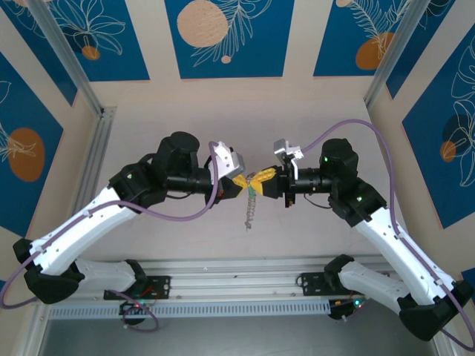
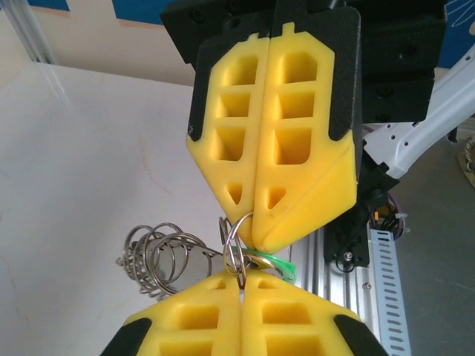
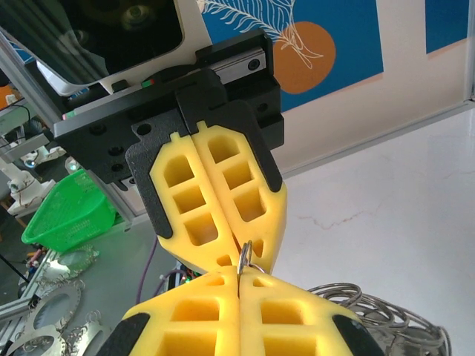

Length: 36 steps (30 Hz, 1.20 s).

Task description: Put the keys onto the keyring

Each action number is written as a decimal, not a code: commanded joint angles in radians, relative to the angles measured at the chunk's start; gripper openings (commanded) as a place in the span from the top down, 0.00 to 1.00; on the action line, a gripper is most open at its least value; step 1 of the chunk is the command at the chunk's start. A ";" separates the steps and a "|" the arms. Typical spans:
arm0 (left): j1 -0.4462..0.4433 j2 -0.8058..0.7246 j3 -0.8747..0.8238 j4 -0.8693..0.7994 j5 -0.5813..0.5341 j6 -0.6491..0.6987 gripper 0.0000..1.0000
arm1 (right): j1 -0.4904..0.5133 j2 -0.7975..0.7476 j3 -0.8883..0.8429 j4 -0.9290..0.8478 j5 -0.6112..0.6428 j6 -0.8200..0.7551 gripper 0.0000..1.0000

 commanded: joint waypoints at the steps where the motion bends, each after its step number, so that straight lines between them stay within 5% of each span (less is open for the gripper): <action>1: -0.008 -0.006 0.025 -0.001 -0.043 0.013 1.00 | 0.006 -0.022 -0.005 0.027 -0.033 0.006 1.00; 36: -0.015 -0.110 -0.027 0.038 -0.024 0.087 1.00 | -0.034 0.035 0.035 -0.049 0.107 0.067 1.00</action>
